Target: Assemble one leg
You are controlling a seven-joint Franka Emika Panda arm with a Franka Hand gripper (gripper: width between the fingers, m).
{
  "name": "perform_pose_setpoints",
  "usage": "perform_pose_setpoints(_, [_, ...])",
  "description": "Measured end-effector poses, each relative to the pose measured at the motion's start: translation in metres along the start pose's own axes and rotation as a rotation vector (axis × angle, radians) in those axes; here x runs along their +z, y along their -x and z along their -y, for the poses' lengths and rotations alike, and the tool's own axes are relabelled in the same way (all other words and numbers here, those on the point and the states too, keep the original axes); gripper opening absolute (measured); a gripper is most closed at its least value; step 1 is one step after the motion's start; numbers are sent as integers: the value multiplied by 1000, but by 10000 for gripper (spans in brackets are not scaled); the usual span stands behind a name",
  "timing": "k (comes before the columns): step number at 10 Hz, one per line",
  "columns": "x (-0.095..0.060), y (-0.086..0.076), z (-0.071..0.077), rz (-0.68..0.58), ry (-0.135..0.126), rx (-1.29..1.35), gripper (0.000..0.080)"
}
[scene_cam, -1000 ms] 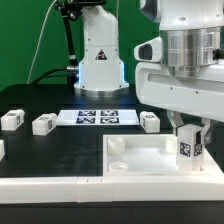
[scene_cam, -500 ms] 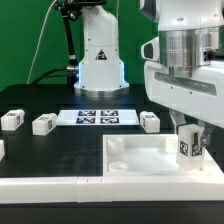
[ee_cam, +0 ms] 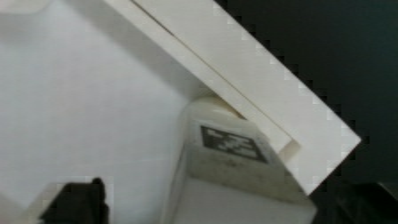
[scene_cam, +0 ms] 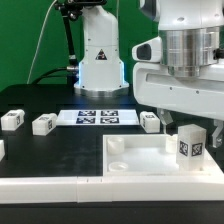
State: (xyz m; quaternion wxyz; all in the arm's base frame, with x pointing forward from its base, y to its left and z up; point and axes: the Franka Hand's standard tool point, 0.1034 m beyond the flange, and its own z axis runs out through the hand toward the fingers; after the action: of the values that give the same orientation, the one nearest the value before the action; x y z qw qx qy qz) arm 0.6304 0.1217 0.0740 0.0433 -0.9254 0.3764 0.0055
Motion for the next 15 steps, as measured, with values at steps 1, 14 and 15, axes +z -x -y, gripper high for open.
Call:
perform_pose_setpoints(1, [0,-1,0,-4,-4,-124,648])
perform_pose_setpoints(14, [0,-7,0,-60,39,-1047,386])
perform_pose_setpoints(15, [0,-7,0,-60,38,-1036,290])
